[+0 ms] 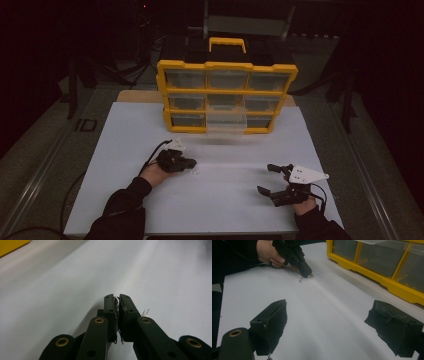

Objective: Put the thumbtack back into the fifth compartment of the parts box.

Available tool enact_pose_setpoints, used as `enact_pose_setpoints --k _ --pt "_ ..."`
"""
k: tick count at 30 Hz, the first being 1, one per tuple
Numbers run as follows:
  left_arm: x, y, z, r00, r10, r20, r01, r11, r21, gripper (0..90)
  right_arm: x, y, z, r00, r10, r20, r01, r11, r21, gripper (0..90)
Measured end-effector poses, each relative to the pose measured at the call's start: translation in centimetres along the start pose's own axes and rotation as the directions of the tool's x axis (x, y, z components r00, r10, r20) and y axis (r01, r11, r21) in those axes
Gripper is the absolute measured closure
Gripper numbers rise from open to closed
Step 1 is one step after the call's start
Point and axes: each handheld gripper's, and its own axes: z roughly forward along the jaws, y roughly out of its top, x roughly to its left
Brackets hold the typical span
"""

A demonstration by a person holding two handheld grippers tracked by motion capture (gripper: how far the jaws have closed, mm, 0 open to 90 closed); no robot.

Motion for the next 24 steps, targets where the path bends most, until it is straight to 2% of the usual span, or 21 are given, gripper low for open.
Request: enact_pose_setpoints --k 4,9,13,15,18,24 --pt "0.0 0.0 0.0 1.0000 -0.002 0.000 0.002 1.0000 0.001 84.9 0.0 0.0 0.0 1.0000 0.003 -0.001 -0.003 1.000 -0.001 14.0" --pt "0.1 0.2 -0.5 0.9998 0.001 -0.021 -0.001 1.0000 0.001 85.0 -0.1 0.0 0.0 1.0000 0.006 0.000 -0.006 1.000 -0.002 14.0" --pt "0.1 0.6 -1.5 0.9996 0.002 -0.029 -0.003 0.9999 -0.012 85.0 -0.1 -0.1 0.0 1.0000 0.007 0.001 -0.007 1.000 -0.003 14.0" --pt "0.0 0.9 -2.0 0.9998 -0.004 -0.019 0.003 0.9997 -0.024 85.0 -0.2 -0.1 0.0 1.0000 0.009 0.000 -0.009 1.000 -0.004 14.0" --pt "-0.1 1.4 -2.9 0.9999 0.002 -0.013 -0.002 0.9994 -0.035 85.0 -0.3 -0.3 0.0 0.9999 0.014 -0.004 -0.014 1.000 -0.004 14.0" --pt "-0.5 2.7 -4.4 0.9993 0.026 -0.026 -0.028 0.9984 -0.049 85.0 -0.4 -0.4 -0.3 0.9999 0.015 0.003 -0.015 1.000 -0.012 14.0"
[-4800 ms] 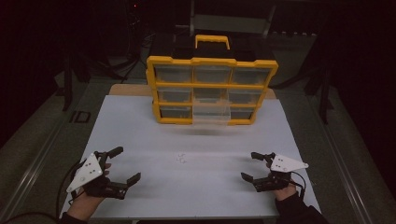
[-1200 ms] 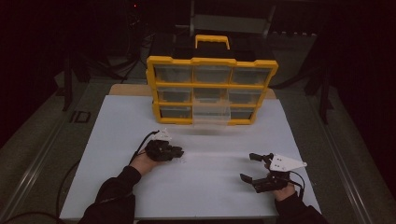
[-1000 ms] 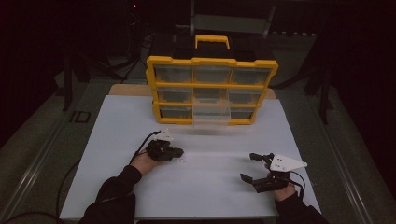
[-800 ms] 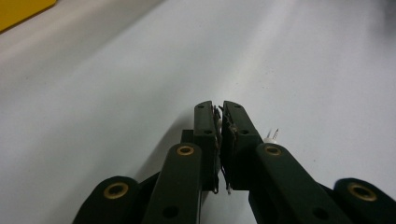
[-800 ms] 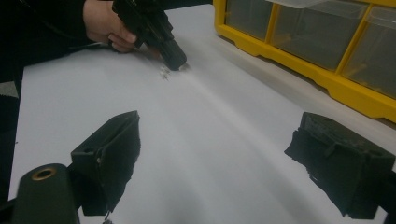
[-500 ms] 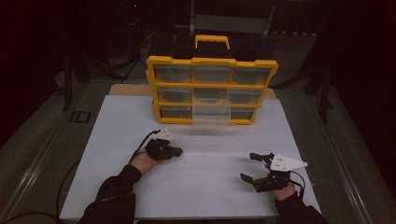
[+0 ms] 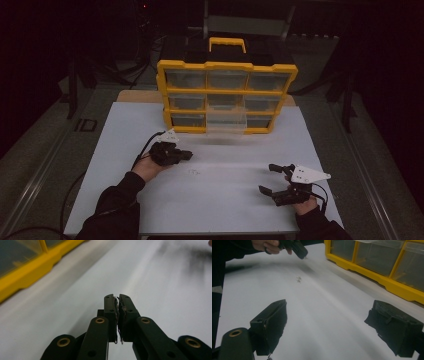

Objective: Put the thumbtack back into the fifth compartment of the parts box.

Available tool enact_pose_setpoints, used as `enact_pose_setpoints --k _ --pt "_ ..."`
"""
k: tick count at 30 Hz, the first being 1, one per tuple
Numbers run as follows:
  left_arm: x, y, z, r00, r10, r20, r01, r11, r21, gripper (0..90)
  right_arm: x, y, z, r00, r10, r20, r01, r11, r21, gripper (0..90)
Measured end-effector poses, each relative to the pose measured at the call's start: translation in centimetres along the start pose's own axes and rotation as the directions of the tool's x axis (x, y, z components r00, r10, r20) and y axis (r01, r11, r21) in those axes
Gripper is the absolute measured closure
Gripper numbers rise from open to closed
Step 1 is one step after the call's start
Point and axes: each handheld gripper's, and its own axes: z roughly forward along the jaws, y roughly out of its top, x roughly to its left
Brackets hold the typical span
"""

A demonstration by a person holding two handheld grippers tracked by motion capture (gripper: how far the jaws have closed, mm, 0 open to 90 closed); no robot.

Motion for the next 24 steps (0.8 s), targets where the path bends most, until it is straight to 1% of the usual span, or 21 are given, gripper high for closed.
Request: enact_pose_setpoints --k 4,7,10,14,18,22,23,24 --pt "-0.3 0.6 -0.7 0.9999 0.013 0.004 -0.013 0.9999 -0.005 85.0 0.0 -0.1 -0.2 1.0000 0.005 0.004 -0.005 1.000 -0.002 14.0" --pt "-0.5 1.1 -1.3 0.9996 0.026 0.007 -0.025 0.9996 -0.012 85.0 0.1 0.0 -0.2 1.0000 -0.001 0.007 0.001 1.000 -0.006 13.9" --pt "-0.5 1.4 -2.0 0.9995 0.032 -0.004 -0.032 0.9994 -0.013 85.0 0.2 0.0 -0.1 0.9999 -0.010 0.005 0.010 1.000 -0.011 13.9" --pt "-0.5 2.0 -3.0 0.9986 0.049 -0.017 -0.049 0.9987 -0.009 85.0 0.3 0.1 -0.2 0.9997 -0.021 0.015 0.022 1.000 -0.011 13.8" --pt "-0.6 2.8 -4.2 0.9981 0.058 -0.021 -0.059 0.9978 -0.029 85.0 0.3 0.1 -0.3 0.9997 -0.014 0.020 0.014 1.000 -0.019 13.9" --pt "-0.5 3.6 -5.3 0.9967 0.072 -0.036 -0.073 0.9968 -0.031 85.0 0.4 0.1 -0.3 0.9997 -0.016 0.020 0.016 1.000 -0.016 13.9" --pt "-0.5 3.6 -5.3 0.9967 0.072 -0.036 -0.073 0.9968 -0.031 85.0 0.4 0.1 -0.3 0.9997 -0.016 0.020 0.016 1.000 -0.016 13.9" --pt "-0.5 4.1 -5.8 0.9963 0.074 -0.044 -0.075 0.9966 -0.034 85.0 0.4 0.1 -0.3 0.9997 -0.016 0.020 0.016 1.000 -0.015 13.9"
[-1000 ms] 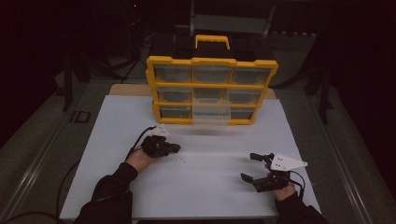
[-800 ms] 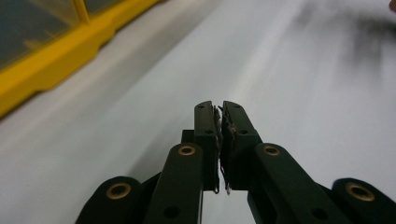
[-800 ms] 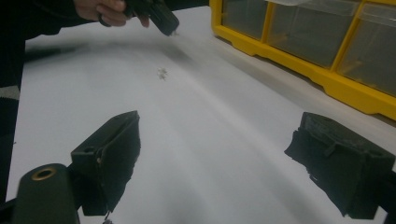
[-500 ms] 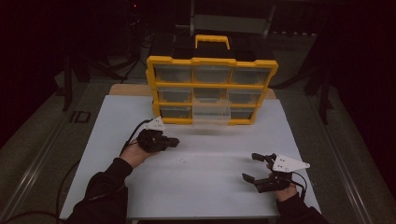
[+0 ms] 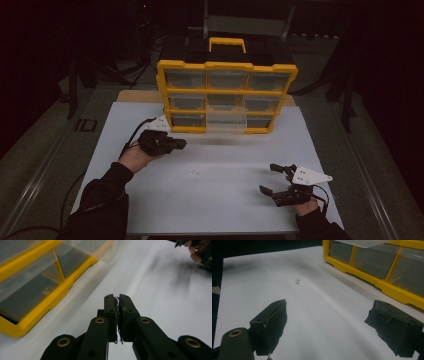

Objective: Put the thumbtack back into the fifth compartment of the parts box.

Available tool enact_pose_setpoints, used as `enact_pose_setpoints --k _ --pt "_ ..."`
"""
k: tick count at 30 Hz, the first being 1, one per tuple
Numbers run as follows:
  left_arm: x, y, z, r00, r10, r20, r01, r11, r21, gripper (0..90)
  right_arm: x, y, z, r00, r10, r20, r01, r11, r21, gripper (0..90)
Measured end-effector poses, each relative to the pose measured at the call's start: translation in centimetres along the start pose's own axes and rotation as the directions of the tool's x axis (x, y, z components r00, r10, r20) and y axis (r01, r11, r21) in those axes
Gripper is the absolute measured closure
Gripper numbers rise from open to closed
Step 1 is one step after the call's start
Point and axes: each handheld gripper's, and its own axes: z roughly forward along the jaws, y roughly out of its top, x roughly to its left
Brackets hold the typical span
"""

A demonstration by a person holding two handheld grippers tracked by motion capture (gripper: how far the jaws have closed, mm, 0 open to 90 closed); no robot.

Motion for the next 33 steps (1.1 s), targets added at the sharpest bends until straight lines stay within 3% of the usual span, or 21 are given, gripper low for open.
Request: enact_pose_setpoints --k 17,18,25,33 --pt "0.9 4.9 -3.7 0.9989 0.045 -0.010 -0.046 0.9959 -0.078 85.0 -0.1 -0.1 0.4 0.9999 0.000 -0.011 0.000 1.000 0.003 13.9" --pt "0.9 5.8 -4.1 0.9977 0.068 -0.009 -0.068 0.9938 -0.088 85.0 -0.1 -0.1 0.4 0.9999 -0.001 -0.011 0.001 1.000 0.006 13.9" --pt "0.4 7.9 -4.8 0.9949 0.100 -0.005 -0.100 0.9865 -0.130 85.0 0.1 -0.1 0.4 0.9998 -0.006 -0.016 0.006 1.000 0.004 13.7" --pt "0.3 10.1 -4.9 0.9898 0.142 0.006 -0.140 0.9809 -0.135 85.0 0.1 -0.1 0.3 0.9998 -0.004 -0.017 0.004 1.000 0.005 13.7"
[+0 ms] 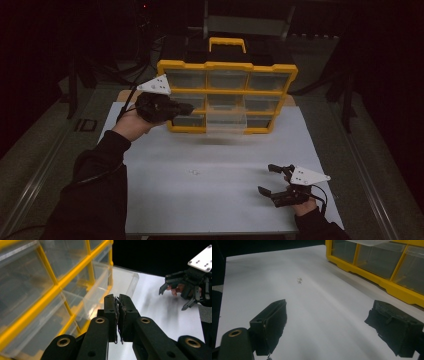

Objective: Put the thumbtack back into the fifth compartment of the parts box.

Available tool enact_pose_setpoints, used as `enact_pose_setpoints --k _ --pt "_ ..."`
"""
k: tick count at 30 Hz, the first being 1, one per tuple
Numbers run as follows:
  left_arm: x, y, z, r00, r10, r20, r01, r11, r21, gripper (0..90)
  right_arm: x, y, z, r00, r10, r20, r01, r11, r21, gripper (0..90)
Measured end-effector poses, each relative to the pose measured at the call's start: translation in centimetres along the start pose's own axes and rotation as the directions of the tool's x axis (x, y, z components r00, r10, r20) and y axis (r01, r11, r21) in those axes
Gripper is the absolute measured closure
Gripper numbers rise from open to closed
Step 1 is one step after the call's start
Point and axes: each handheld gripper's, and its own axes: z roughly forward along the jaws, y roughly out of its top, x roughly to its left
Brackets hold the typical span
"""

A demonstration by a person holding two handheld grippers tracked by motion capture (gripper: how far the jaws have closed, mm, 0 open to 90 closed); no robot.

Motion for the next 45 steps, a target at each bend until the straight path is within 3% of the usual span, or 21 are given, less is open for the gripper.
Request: enact_pose_setpoints --k 8,18,36,45 --pt "0.4 1.7 0.0 0.9994 0.032 0.008 -0.032 0.9994 -0.012 85.0 -0.1 -0.1 0.0 1.0000 0.002 -0.004 -0.002 1.000 0.000 13.7" --pt "0.5 4.3 1.1 0.9958 0.077 0.049 -0.074 0.9958 -0.053 84.9 0.0 -0.1 0.1 0.9999 0.007 -0.010 -0.007 1.000 0.004 13.7" --pt "-0.2 6.9 5.7 0.9894 0.115 0.088 -0.107 0.9895 -0.098 84.9 0.0 -0.1 0.0 0.9999 0.005 -0.016 -0.005 1.000 0.005 13.8" --pt "-0.7 7.3 8.5 0.9865 0.132 0.097 -0.127 0.9903 -0.056 84.9 0.0 -0.2 -0.1 0.9998 0.007 -0.018 -0.007 1.000 0.002 13.8"
